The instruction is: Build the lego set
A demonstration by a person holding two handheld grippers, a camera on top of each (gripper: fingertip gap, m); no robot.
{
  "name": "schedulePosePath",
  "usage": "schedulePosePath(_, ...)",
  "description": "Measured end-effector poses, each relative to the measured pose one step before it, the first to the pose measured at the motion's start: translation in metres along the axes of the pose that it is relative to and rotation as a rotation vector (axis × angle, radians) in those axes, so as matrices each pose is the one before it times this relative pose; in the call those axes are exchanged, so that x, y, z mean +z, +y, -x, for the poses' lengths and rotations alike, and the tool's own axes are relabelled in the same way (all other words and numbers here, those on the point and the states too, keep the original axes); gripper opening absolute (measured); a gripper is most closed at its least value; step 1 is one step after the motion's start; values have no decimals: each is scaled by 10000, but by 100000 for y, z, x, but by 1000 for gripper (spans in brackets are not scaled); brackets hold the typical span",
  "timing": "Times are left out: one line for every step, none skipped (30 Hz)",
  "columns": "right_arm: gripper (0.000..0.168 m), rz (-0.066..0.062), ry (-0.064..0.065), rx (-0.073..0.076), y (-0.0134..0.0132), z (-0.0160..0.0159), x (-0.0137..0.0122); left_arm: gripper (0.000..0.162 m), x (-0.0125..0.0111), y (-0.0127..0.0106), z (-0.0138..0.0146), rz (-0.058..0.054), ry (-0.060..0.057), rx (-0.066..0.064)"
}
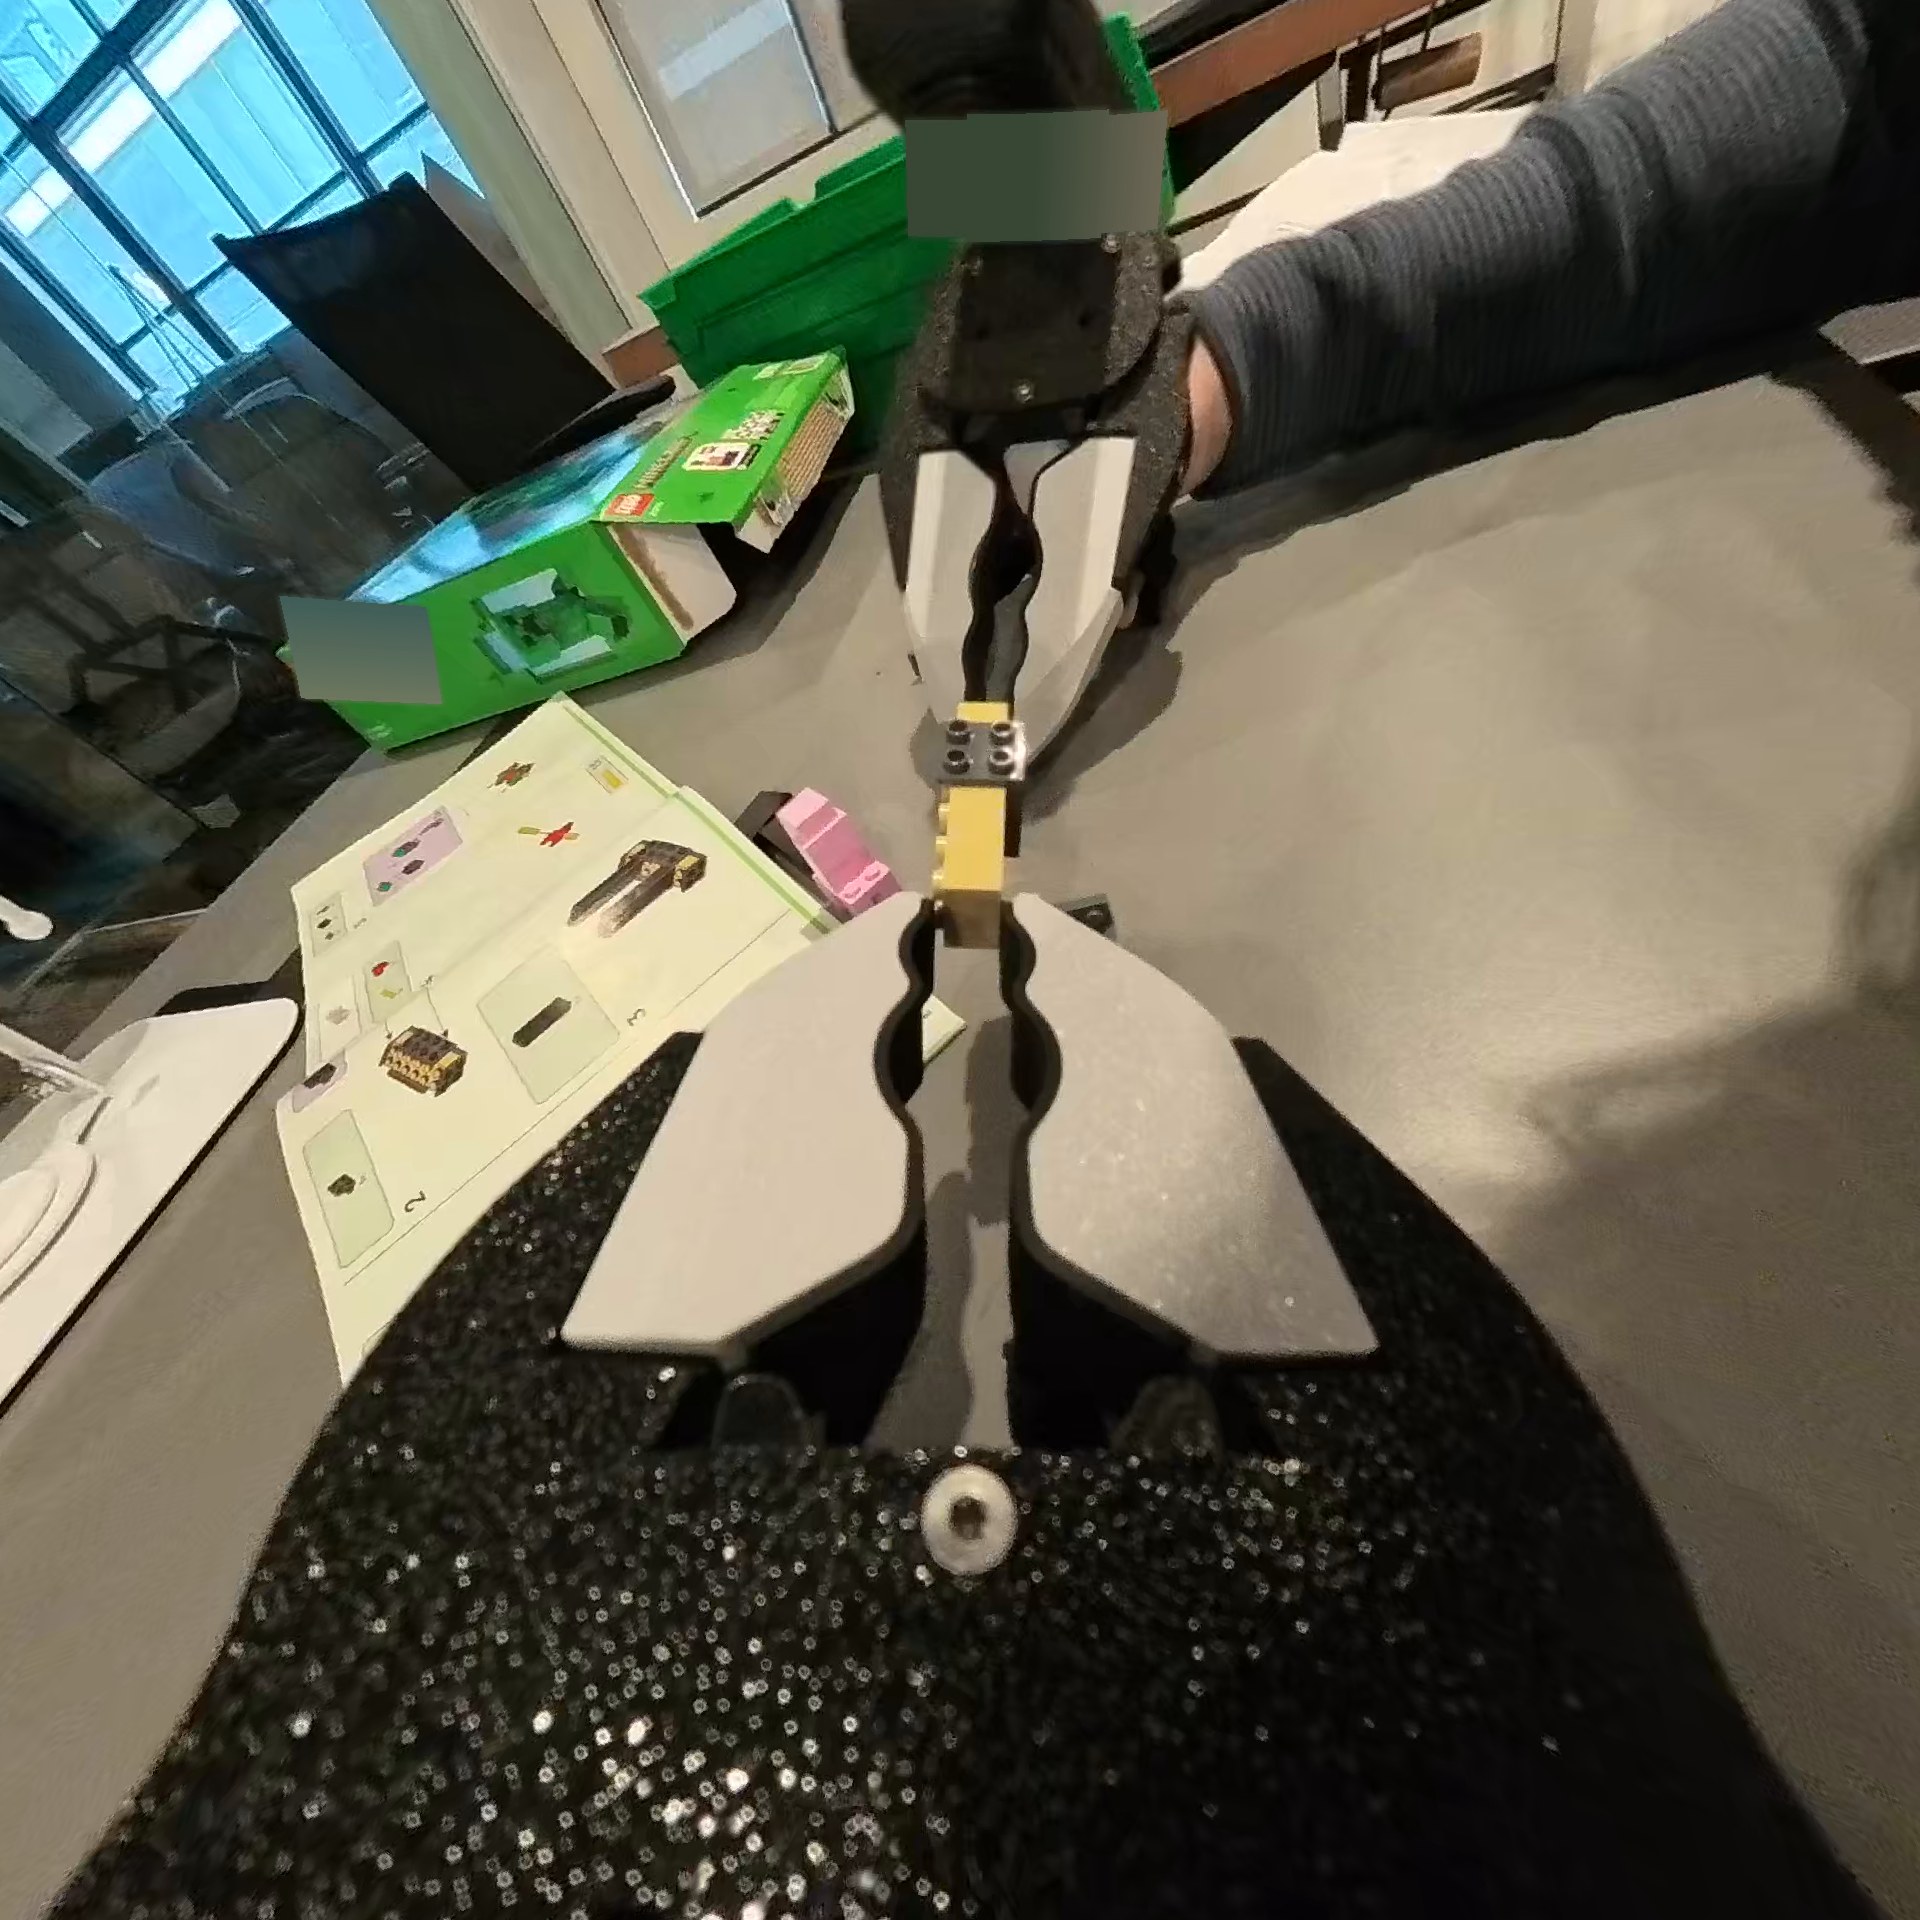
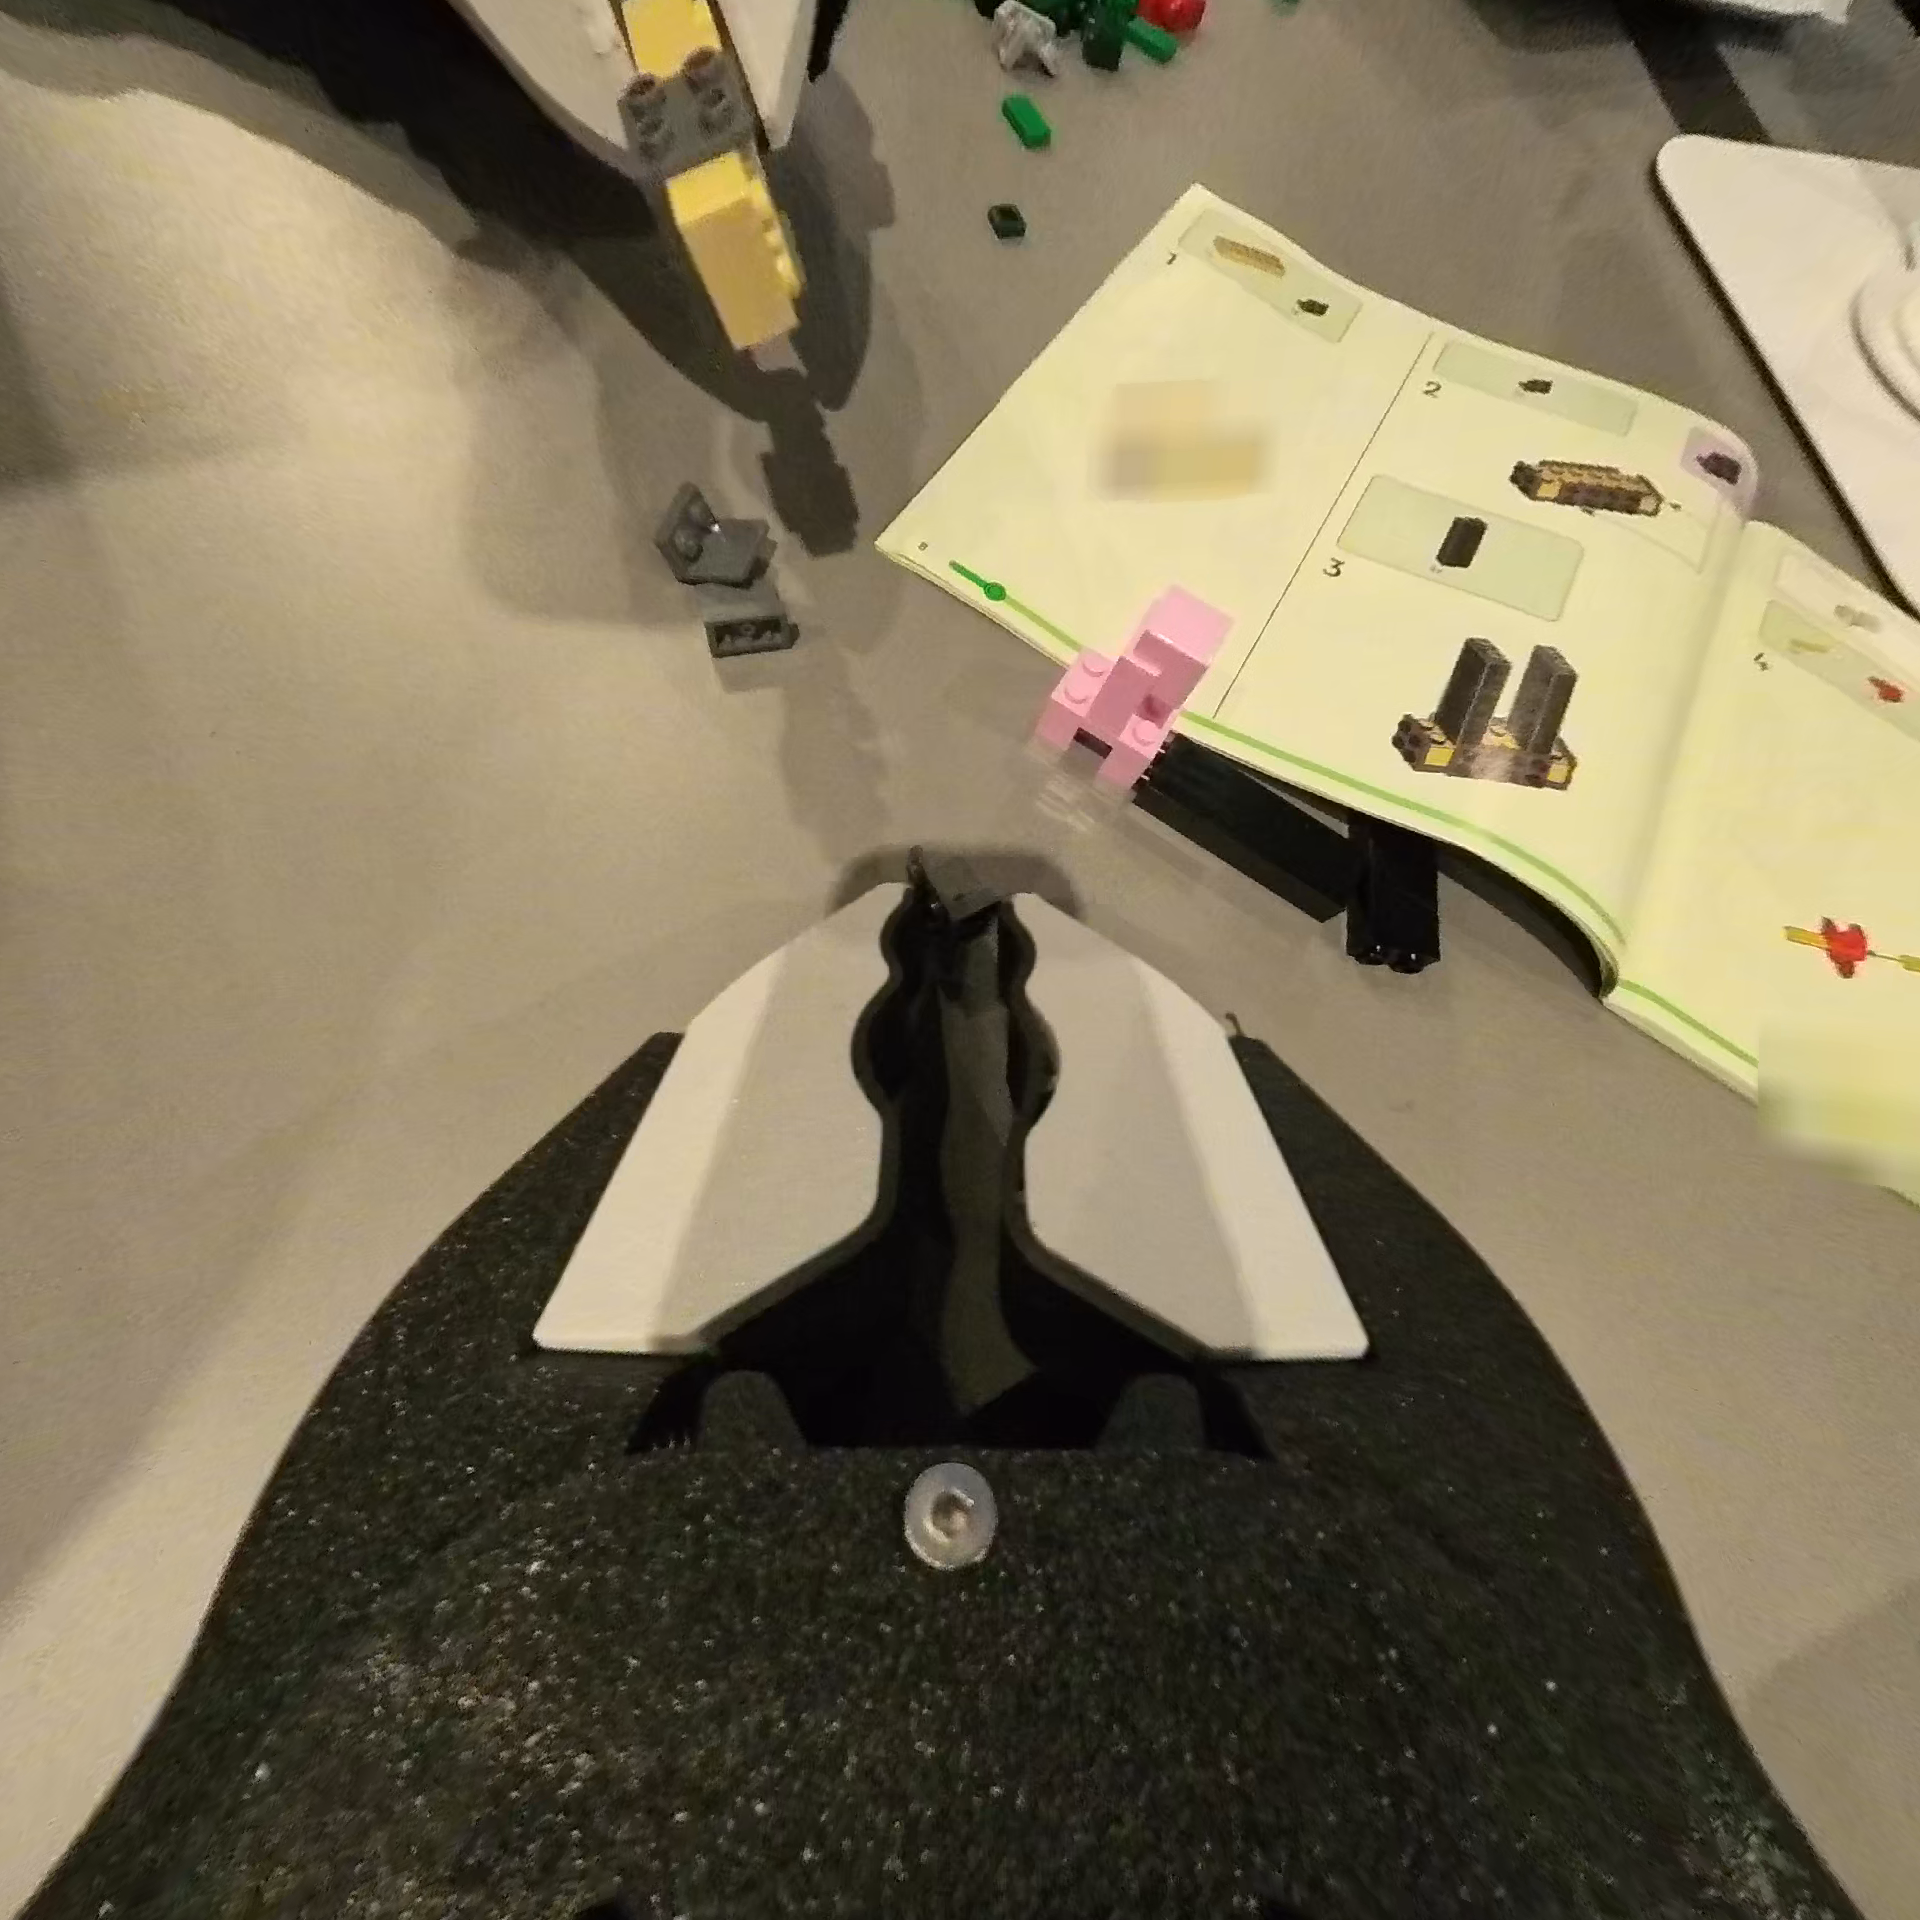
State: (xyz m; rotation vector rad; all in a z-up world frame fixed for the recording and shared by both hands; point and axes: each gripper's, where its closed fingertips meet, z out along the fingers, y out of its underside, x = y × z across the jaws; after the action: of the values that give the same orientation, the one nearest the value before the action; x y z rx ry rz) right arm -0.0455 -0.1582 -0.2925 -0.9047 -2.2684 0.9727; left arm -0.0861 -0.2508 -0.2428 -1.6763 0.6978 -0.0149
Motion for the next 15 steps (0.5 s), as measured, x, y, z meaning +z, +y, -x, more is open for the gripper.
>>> schedulePosePath(13,-20,128,-102,-31,-44,-25,11,-5,5,72,13,-35,-43)
schedulePosePath(13,-30,151,-116,-44,-41,-22,11,6,60,100,54,-52,-77)
schedulePosePath(13,-67,150,-96,-120,-43,-28,11,29,92,124,84,-57,-116)
schedulePosePath(13,-140,109,-66,-269,34,-31,11,35,119,179,107,-80,-178)
schedulePosePath(13,-187,42,-46,-368,119,-15,11,40,154,264,148,-119,-285)
schedulePosePath(13,-158,37,-8,-348,109,23,11,51,157,238,164,-70,-371)
schedulePosePath(13,-84,27,10,-264,88,65,11,47,121,153,136,-2,-417)
schedulePosePath(13,-1,14,8,-148,91,111,11,18,49,145,83,6,-464)
schedulePosePath(13,76,-1,13,-60,91,156,11,-6,-31,41,16,69,-490)
schedulePosePath(13,59,-28,-7,-89,125,134,11,-21,-89,-16,-29,116,-498)
schedulePosePath(13,25,-16,-13,-149,116,119,11,-19,-47,61,-16,61,-481)
schedulePosePath(13,22,13,-16,-149,78,97,11,-9,41,91,42,34,-410)
schedulePosePath(13,13,15,-39,-174,76,58,11,0,104,40,99,49,-314)
schedulePosePath(13,10,-16,-49,-166,114,41,11,13,120,3,125,39,-222)
schedulePosePath(13,1,-24,-49,-185,113,8,11,21,84,-40,133,20,-135)
